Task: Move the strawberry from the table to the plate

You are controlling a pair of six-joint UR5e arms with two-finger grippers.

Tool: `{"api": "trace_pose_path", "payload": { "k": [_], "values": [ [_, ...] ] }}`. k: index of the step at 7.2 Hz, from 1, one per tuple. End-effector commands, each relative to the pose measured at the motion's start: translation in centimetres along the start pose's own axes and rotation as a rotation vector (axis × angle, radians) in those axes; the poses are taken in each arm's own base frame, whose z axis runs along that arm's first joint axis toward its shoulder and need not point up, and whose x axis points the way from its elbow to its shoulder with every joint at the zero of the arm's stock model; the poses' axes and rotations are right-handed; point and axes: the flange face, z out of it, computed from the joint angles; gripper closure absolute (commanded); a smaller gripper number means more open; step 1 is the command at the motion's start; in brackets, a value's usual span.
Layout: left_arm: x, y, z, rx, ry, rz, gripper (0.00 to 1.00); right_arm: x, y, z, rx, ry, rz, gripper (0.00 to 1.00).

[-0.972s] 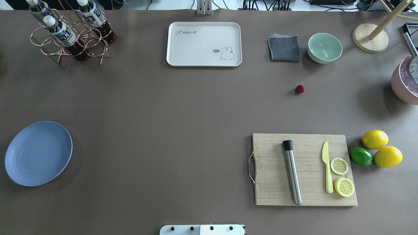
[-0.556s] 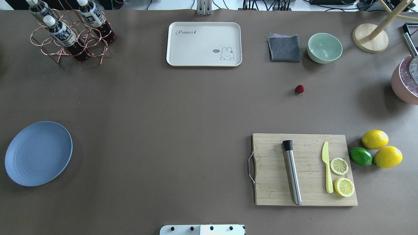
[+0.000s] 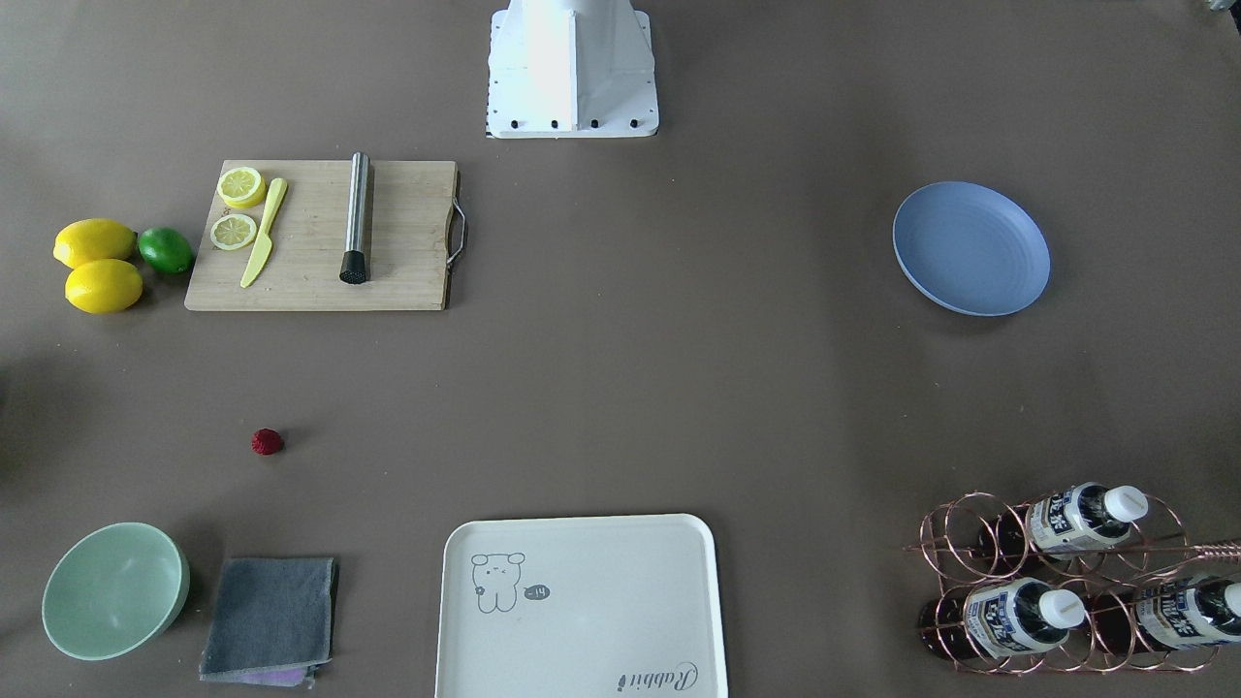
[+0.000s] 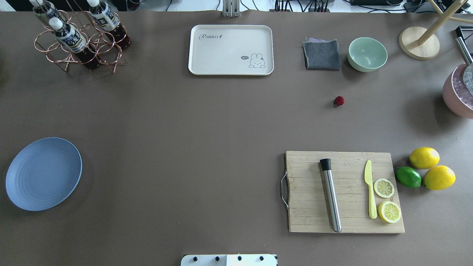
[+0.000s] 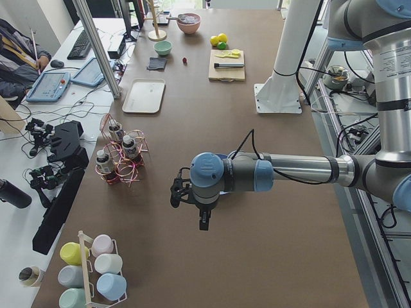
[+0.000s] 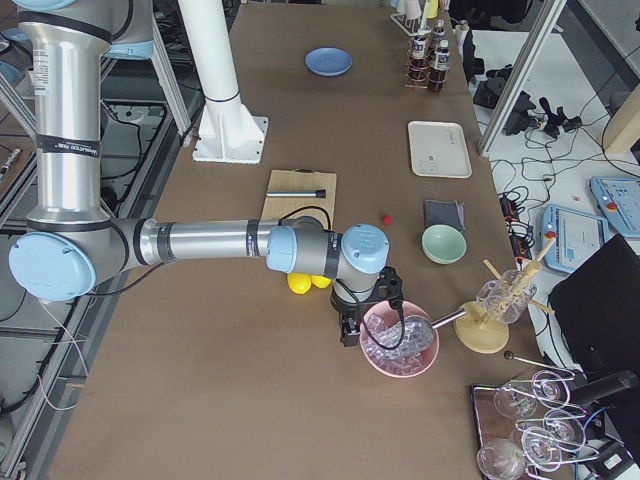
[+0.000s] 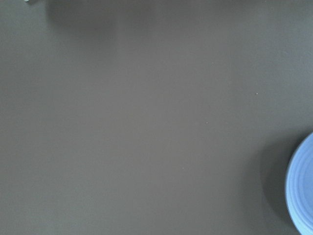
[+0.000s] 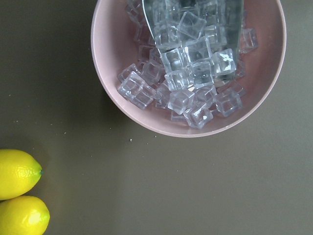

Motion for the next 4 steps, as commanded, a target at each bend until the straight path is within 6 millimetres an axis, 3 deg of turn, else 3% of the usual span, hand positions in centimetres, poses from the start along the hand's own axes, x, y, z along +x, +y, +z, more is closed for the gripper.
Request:
{"api": "trace_pose_path", "payload": {
  "k": [1,4],
  "values": [
    [2.4,0.3,4.7,0.034,0.011,0.027,0.03,-0.4,-0.1,0.0,0.007,-0.029,-0.005,0.00],
    [6.9,0.2,11.8,0.035,-0.011,0.019,0.04,-0.9,0.1,0.7,0.030,-0.026,-0.064,0.00]
  ]
}}
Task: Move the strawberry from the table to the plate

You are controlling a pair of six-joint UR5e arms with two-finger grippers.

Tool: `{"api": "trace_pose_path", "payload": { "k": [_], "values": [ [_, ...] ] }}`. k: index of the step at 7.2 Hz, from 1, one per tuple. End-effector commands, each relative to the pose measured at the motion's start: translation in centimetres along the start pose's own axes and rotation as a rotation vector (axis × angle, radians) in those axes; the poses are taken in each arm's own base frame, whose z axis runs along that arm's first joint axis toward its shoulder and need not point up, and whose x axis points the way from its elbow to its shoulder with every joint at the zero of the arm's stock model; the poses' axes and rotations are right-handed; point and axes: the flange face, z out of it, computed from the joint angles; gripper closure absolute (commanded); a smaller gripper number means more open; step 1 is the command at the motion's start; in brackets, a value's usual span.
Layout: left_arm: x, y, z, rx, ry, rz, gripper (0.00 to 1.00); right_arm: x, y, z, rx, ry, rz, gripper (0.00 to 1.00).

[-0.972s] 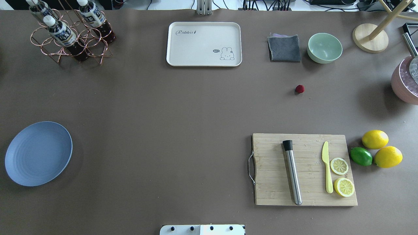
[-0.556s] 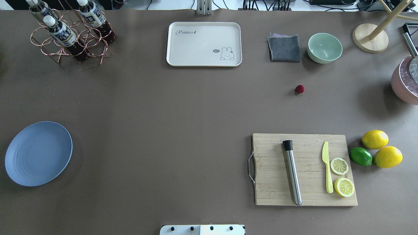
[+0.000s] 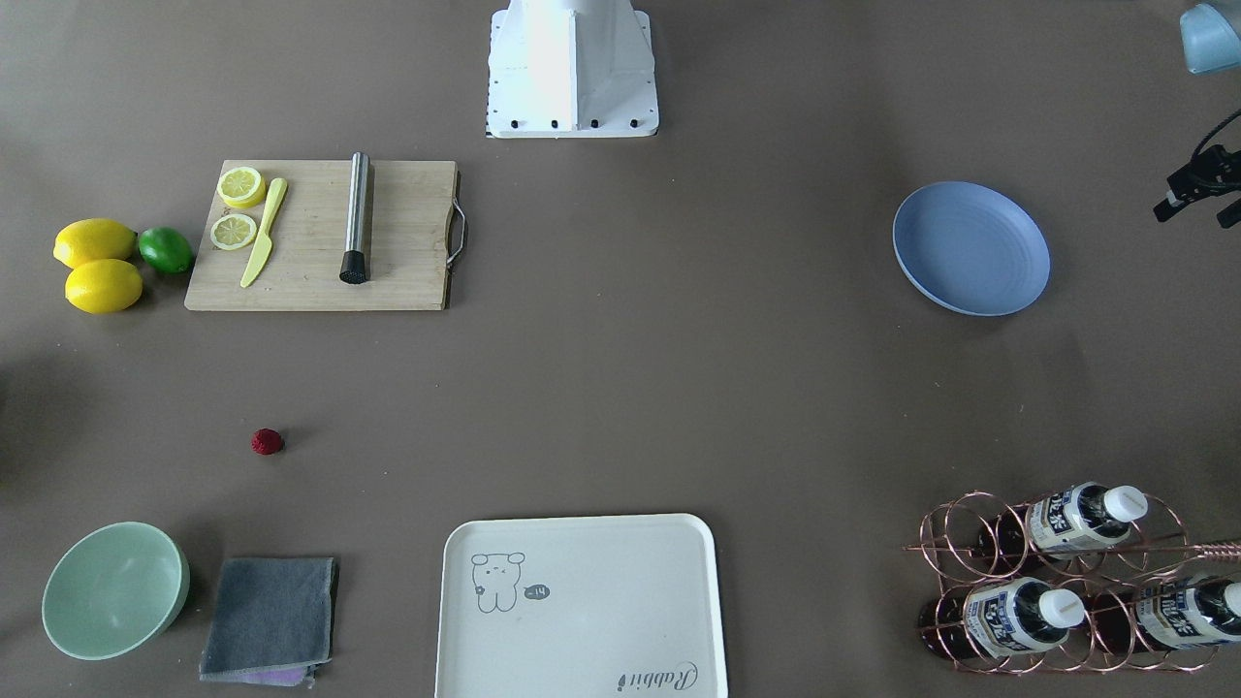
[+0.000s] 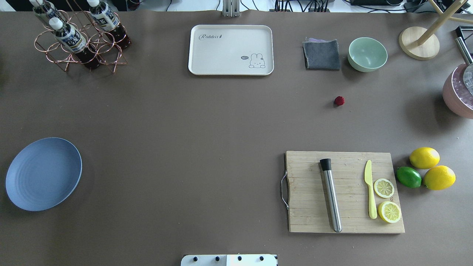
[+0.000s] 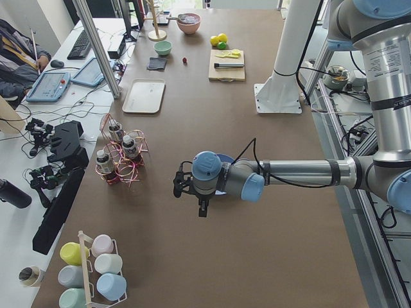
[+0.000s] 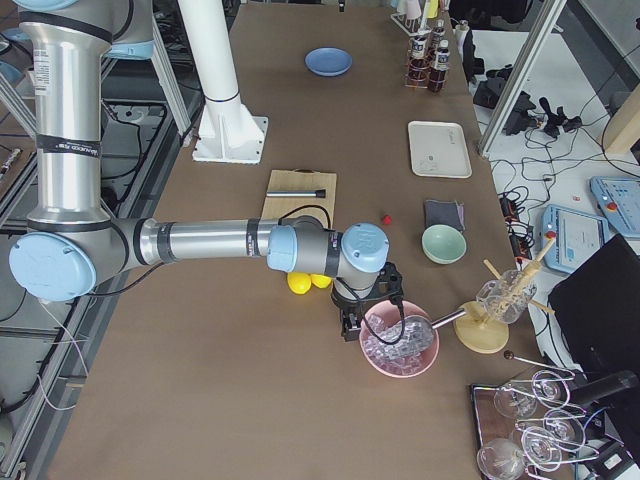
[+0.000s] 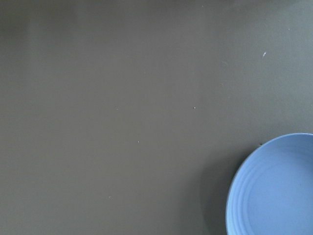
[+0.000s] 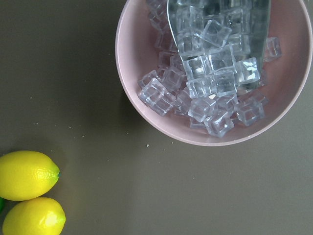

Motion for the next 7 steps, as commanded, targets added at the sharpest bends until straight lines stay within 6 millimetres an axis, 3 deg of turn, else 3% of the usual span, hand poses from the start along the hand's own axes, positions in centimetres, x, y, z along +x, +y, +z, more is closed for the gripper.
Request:
{"api": "trace_pose_path", "payload": {
  "k": [1,3,4,6,7],
  "values": [
    [3.9,0.0,5.0,-0.011,0.016,0.005,0.07,0.0,0.3,0.4,0.013,0.005,-0.027,0.00],
    [5.5,-2.2,8.6,-0.021,0.041,0.055,0.10,0.0,0.3,0.5,0.011,0.002,-0.011,0.00],
    [5.1,-2.5,9.9,-0.016,0.036,0.066,0.12,0.0,0.4,0.5,0.010,0.005,-0.013,0.00],
    [7.5,-1.2,12.6,-0.028,0.063,0.069,0.19,-0.2,0.4,0.4,0.013,0.003,-0.013,0.00],
    [7.8,-0.7,13.4,-0.032,0.067,0.091,0.23,-0.2,0.4,0.4,0.013,0.004,-0.012,0.00]
  ]
}}
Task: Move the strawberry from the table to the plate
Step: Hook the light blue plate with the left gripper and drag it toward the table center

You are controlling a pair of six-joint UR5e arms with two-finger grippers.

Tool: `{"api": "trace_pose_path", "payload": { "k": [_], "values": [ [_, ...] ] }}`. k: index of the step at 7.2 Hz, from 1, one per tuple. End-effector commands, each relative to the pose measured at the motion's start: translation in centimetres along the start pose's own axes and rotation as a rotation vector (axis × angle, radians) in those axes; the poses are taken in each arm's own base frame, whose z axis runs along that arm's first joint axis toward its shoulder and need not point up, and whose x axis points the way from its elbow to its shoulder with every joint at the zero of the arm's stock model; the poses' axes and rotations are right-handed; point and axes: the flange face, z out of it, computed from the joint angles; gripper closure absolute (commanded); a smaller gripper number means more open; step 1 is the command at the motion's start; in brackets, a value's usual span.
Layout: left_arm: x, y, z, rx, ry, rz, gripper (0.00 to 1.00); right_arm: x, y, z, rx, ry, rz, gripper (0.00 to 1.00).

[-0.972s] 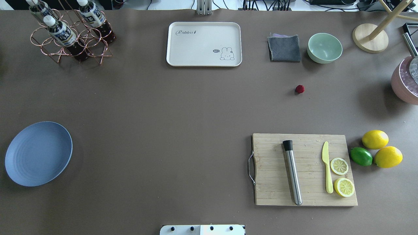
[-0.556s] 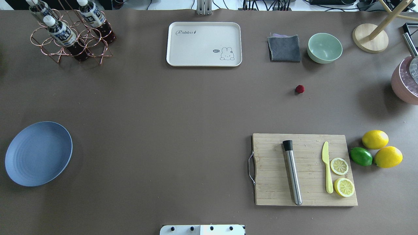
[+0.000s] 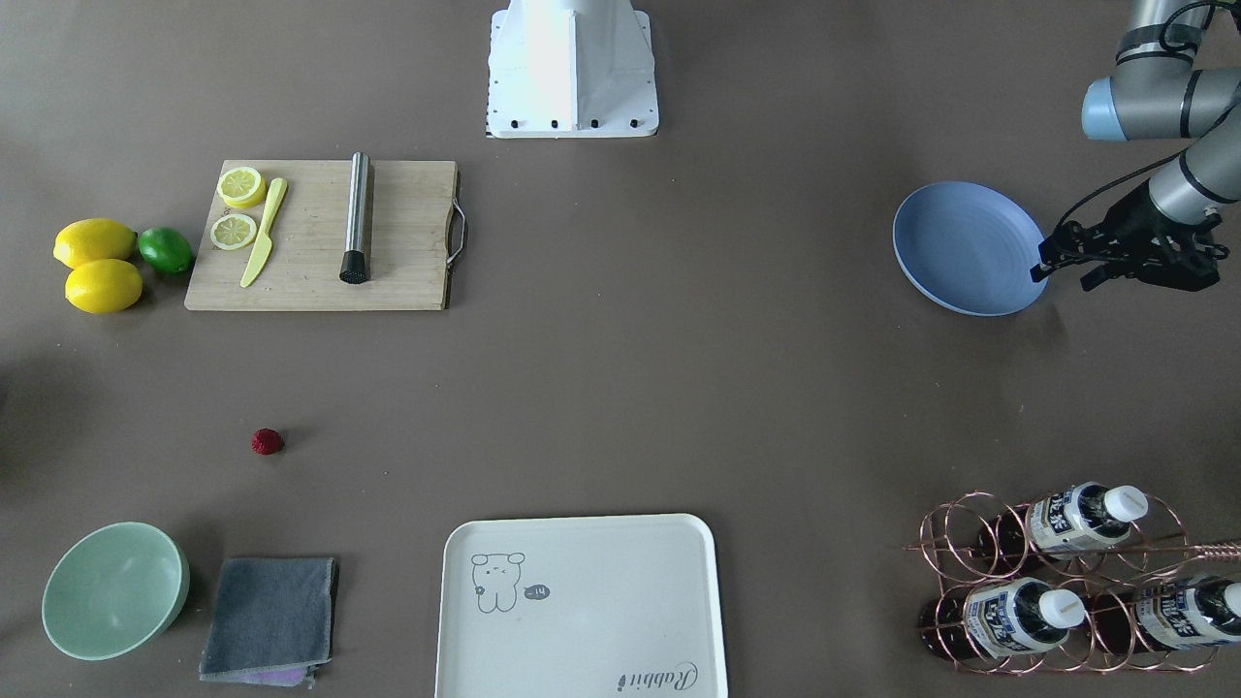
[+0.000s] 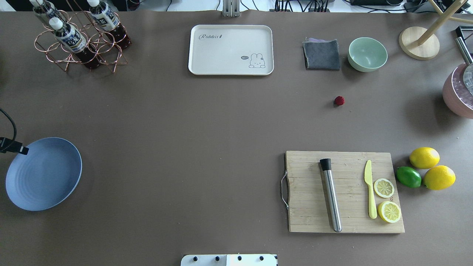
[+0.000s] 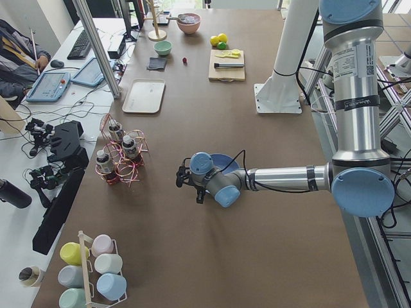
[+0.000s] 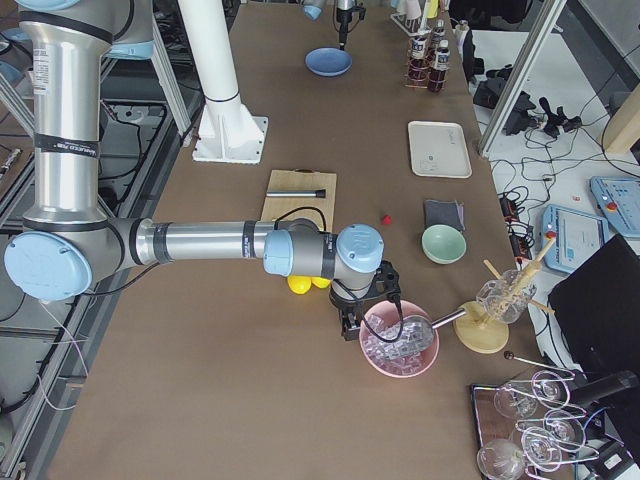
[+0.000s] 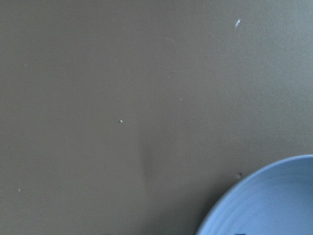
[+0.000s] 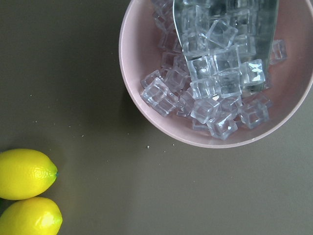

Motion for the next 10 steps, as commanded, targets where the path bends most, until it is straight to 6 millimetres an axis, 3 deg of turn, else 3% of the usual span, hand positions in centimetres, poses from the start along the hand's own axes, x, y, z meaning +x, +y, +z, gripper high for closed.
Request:
{"api": "trace_pose_path", "payload": {
  "k": [1,2,3,4,5,8,9,10],
  "values": [
    [0.2,1.4,1.4,0.004,0.021,0.051,0.26,0.0,0.1,0.0,-0.001,0.000,0.002,0.00],
    [-0.5,2.2,1.4,0.012,0.027,0.100,0.29,0.0,0.1,0.0,0.000,-0.001,0.002,0.00],
    [-1.1,2.7,1.5,0.006,0.021,0.127,0.42,-0.1,0.1,0.0,0.000,-0.003,0.002,0.00],
    [-1.0,2.8,1.4,0.003,0.027,0.127,0.87,-0.2,0.1,-0.1,0.004,-0.003,0.000,0.00],
    [-0.8,2.8,1.3,0.003,0.031,0.125,1.00,-0.6,0.3,-0.5,0.009,-0.003,-0.004,0.00],
    [-0.6,2.9,1.2,-0.011,0.050,0.120,1.00,-2.4,1.7,-1.7,0.031,0.001,0.059,0.00],
    [0.5,2.5,0.7,-0.031,0.101,0.123,1.00,-2.4,1.7,-1.7,0.032,0.001,0.058,0.00],
    [3.3,0.8,0.0,-0.030,0.152,0.066,1.00,-2.4,1.7,-1.8,0.033,0.002,0.057,0.00]
  ]
}}
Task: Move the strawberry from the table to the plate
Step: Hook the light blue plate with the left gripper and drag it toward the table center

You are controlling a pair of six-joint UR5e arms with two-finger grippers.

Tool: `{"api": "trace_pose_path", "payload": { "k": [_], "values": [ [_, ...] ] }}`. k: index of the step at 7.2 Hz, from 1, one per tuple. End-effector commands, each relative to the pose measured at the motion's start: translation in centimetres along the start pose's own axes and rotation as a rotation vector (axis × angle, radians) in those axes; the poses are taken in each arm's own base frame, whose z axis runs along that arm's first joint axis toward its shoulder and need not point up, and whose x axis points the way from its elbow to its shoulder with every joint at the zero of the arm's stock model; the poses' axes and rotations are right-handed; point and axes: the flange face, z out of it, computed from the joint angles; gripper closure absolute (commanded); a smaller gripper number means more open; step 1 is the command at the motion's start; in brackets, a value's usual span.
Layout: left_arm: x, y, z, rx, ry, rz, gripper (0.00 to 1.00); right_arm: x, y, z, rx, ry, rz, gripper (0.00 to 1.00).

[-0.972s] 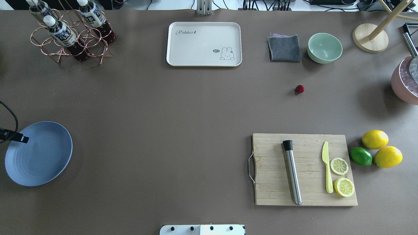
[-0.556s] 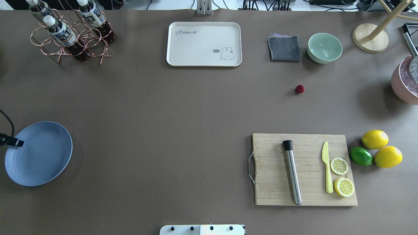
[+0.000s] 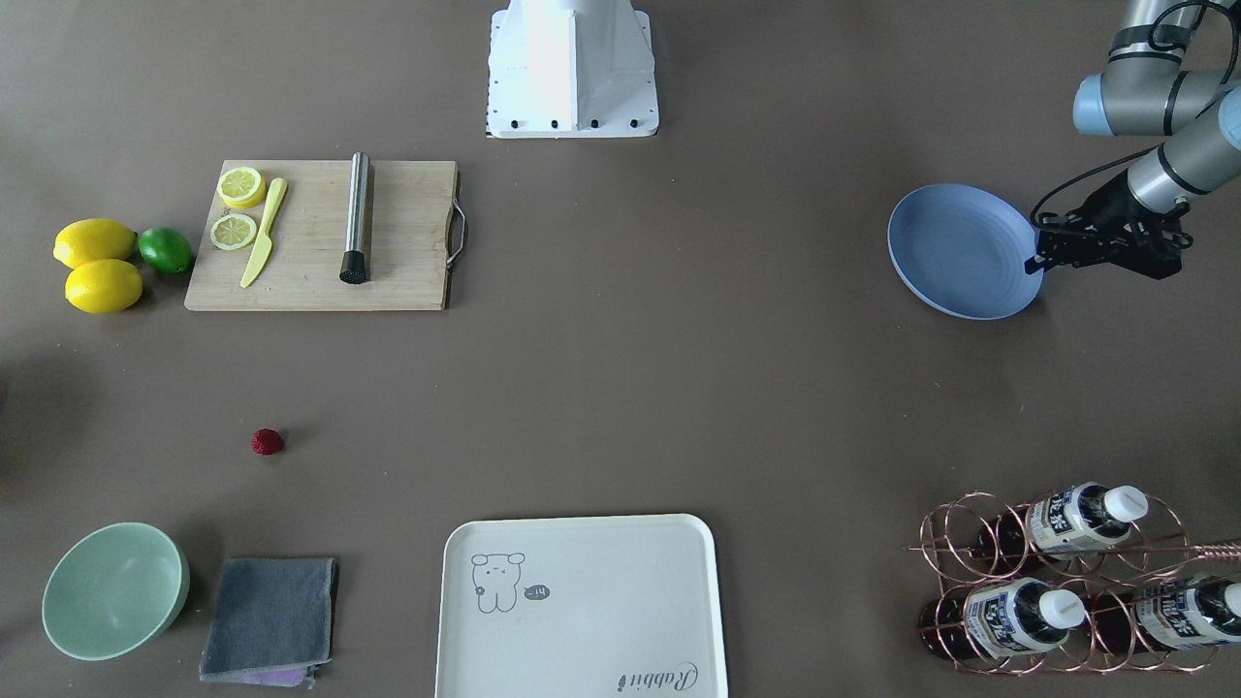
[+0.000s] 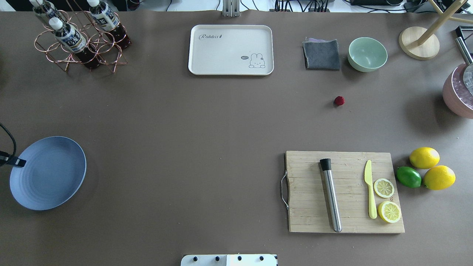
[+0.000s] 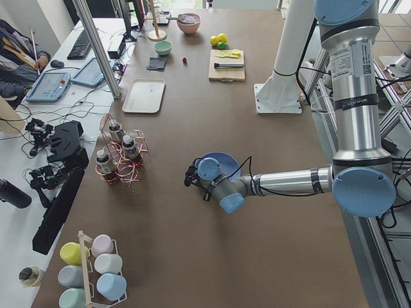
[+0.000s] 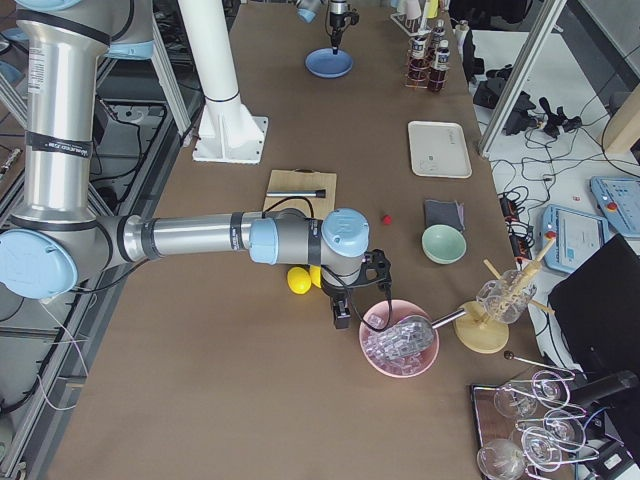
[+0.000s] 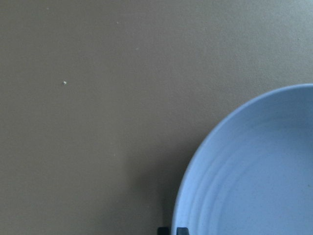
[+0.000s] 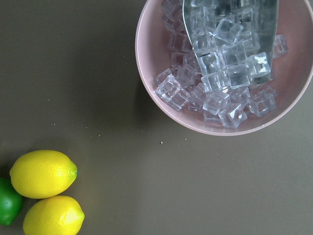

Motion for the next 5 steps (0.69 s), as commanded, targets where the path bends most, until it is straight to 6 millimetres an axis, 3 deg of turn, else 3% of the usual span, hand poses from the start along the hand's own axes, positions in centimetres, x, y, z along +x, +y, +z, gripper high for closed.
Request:
{"api": "trace_pose_path", "payload": {
  "k": [1,2,3,5],
  "values": [
    [7.3,-6.3,-1.1,0.036,0.114,-0.133,1.00,-0.2,-0.1,-0.2,0.004,0.001,-0.001,0.00],
    [12.8,-10.5,-1.6,0.061,0.175,-0.201,1.00,-0.2,-0.1,-0.1,0.002,0.000,-0.001,0.00],
    [19.0,-13.0,-0.1,0.039,0.232,-0.237,1.00,-0.1,-0.1,-0.1,0.001,0.002,0.001,0.00],
    [30.5,-15.7,4.2,0.021,0.266,-0.311,1.00,-0.3,-0.4,-0.1,0.002,0.000,-0.002,0.00]
  ]
}}
